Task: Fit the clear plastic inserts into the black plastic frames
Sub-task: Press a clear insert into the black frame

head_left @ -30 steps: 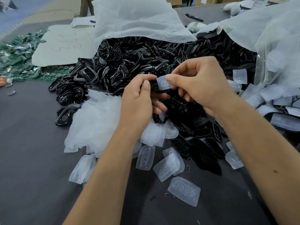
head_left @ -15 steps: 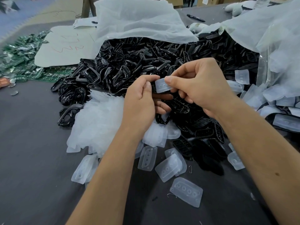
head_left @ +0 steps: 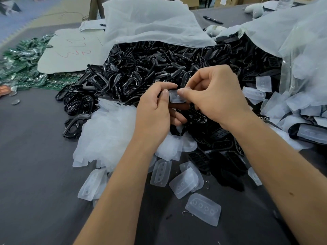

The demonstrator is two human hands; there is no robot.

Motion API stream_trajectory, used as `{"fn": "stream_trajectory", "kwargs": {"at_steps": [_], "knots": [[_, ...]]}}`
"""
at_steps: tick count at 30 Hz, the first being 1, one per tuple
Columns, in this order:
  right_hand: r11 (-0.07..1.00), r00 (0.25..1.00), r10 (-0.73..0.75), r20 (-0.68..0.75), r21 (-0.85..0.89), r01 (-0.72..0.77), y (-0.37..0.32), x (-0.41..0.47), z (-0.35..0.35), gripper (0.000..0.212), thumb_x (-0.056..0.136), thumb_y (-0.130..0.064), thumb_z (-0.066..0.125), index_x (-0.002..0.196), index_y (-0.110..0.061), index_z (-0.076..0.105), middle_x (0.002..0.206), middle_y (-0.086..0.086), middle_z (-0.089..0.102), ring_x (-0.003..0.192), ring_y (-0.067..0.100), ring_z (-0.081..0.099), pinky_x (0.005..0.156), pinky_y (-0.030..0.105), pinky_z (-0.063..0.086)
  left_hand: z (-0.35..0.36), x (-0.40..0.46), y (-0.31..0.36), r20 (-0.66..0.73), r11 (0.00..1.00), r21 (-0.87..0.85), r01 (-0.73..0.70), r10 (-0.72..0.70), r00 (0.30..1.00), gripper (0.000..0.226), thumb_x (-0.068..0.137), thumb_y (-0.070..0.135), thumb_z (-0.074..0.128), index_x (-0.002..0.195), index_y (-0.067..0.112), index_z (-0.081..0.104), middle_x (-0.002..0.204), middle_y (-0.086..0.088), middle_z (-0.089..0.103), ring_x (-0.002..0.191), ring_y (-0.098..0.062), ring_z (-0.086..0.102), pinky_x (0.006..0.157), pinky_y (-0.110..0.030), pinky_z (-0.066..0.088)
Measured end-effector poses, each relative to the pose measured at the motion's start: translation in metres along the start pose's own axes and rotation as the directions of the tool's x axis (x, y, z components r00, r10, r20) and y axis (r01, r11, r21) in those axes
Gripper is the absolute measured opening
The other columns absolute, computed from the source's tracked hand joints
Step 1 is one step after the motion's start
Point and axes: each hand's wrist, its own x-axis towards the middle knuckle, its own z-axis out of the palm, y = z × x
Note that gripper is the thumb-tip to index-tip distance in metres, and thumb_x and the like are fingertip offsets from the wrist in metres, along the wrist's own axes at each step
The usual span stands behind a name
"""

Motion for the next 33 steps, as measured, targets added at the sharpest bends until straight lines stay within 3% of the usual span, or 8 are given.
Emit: {"fn": "stream_trajectory", "kwargs": {"at_steps": [5, 16, 20, 22, 25, 28, 33], "knots": [[0.995, 0.998, -0.052, -0.027, -0.089, 0.050, -0.005, -0.002, -0.001, 0.019, 0.081, -0.028, 0.088, 0.072, -0.019, 0.073, 0.059, -0.007, 0.067, 0.049, -0.001, 0.058, 0.051, 0.009, 0.039, 0.000, 0.000, 0.000, 0.008, 1.000, -0.001, -0.018, 0.018, 1.000, 0.024, 0.113, 0.011, 0.038, 0.118, 0.010, 0.061, 0.084, -0.016, 0.077, 0.050, -0.018, 0.066, 0.049, -0.026, 0.052], [0.992, 0.997, -0.059, -0.046, -0.113, 0.053, -0.006, -0.004, 0.001, 0.022, 0.078, -0.030, 0.090, 0.071, -0.019, 0.072, 0.059, -0.008, 0.067, 0.052, -0.002, 0.060, 0.052, 0.008, 0.041, -0.001, 0.001, -0.003, 0.019, 1.000, 0.014, -0.017, 0.016, 1.000, 0.017, 0.108, 0.006, 0.050, 0.117, 0.015, 0.061, 0.080, -0.012, 0.078, 0.053, -0.020, 0.070, 0.050, -0.027, 0.054], [0.995, 0.995, -0.004, -0.102, -0.097, -0.006, -0.002, -0.003, 0.002, 0.033, 0.071, -0.040, 0.094, 0.074, -0.019, 0.068, 0.060, -0.008, 0.065, 0.050, -0.001, 0.056, 0.050, 0.009, 0.039, -0.002, 0.001, -0.003, 0.004, 1.000, -0.004, -0.029, 0.029, 1.000, 0.019, 0.107, 0.001, 0.049, 0.116, 0.013, 0.061, 0.079, -0.014, 0.077, 0.052, -0.019, 0.067, 0.049, -0.026, 0.051], [0.992, 0.991, 0.123, -0.056, 0.030, -0.121, 0.002, -0.001, 0.001, 0.035, 0.070, -0.041, 0.095, 0.079, -0.018, 0.069, 0.062, -0.006, 0.066, 0.048, 0.001, 0.054, 0.047, 0.012, 0.038, -0.003, 0.001, -0.003, 0.005, 0.999, -0.032, -0.034, 0.034, 0.999, 0.020, 0.107, 0.000, 0.049, 0.116, 0.013, 0.061, 0.080, -0.015, 0.077, 0.052, -0.017, 0.066, 0.049, -0.023, 0.050], [0.891, 0.946, 0.279, 0.163, 0.324, -0.318, 0.007, 0.001, -0.002, 0.023, 0.079, -0.026, 0.091, 0.085, -0.011, 0.075, 0.062, -0.001, 0.068, 0.048, 0.007, 0.055, 0.041, 0.018, 0.040, -0.002, 0.001, -0.002, 0.015, 0.997, -0.069, -0.025, 0.026, 1.000, 0.019, 0.107, 0.000, 0.050, 0.116, 0.013, 0.060, 0.079, -0.015, 0.077, 0.051, -0.016, 0.065, 0.048, -0.022, 0.049], [0.833, 0.921, 0.288, 0.261, 0.407, -0.375, 0.007, 0.000, -0.004, 0.011, 0.085, -0.016, 0.085, 0.085, -0.009, 0.078, 0.070, 0.004, 0.072, 0.053, 0.007, 0.059, 0.045, 0.017, 0.044, -0.002, 0.001, -0.002, 0.011, 0.996, -0.092, 0.003, -0.002, 1.000, 0.016, 0.107, 0.002, 0.053, 0.119, 0.011, 0.055, 0.078, -0.013, 0.077, 0.052, -0.017, 0.066, 0.047, -0.023, 0.049], [0.742, 0.896, 0.329, 0.299, 0.504, -0.441, 0.005, 0.001, -0.004, 0.008, 0.084, -0.011, 0.085, 0.083, -0.011, 0.077, 0.073, 0.001, 0.072, 0.055, 0.004, 0.061, 0.049, 0.015, 0.047, -0.002, 0.002, -0.002, -0.014, 0.992, -0.121, 0.025, -0.026, 1.000, 0.014, 0.106, 0.005, 0.056, 0.120, 0.007, 0.053, 0.075, -0.009, 0.076, 0.053, -0.016, 0.066, 0.047, -0.022, 0.049]]}}
